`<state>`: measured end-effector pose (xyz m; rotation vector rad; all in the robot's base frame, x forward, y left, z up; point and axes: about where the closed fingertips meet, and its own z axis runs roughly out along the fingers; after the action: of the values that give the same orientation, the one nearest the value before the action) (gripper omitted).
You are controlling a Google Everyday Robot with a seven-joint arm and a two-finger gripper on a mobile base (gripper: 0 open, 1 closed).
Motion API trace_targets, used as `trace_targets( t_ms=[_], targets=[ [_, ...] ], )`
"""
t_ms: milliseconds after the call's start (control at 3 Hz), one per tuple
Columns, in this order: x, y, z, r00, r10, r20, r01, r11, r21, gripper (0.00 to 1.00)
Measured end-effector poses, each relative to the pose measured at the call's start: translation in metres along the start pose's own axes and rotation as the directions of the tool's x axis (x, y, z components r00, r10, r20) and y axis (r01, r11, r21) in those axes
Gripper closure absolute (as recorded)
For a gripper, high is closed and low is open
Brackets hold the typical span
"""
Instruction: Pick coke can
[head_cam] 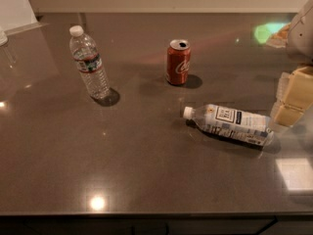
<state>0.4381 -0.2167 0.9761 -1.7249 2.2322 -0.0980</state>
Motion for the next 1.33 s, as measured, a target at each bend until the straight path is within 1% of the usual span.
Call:
trace_targets(
  t_ms=[333,667,1000,1333],
  targets=[
    [0.000,0.000,0.000,1.000,0.000,0.000,0.000,1.0000,0.000,0.00],
    [-0.005,-0.007,0.005,1.000,0.019,0.004,-0.019,0.9997,0.015,0.00],
    [-0.022,-0.028,0.018,0.998,0.024,0.061,-0.026,0.9994,0.024,0.00],
    [-0.037,-0.056,0.035,0.987,0.061,0.149,-0.067,0.9973,0.030,0.00]
  ],
)
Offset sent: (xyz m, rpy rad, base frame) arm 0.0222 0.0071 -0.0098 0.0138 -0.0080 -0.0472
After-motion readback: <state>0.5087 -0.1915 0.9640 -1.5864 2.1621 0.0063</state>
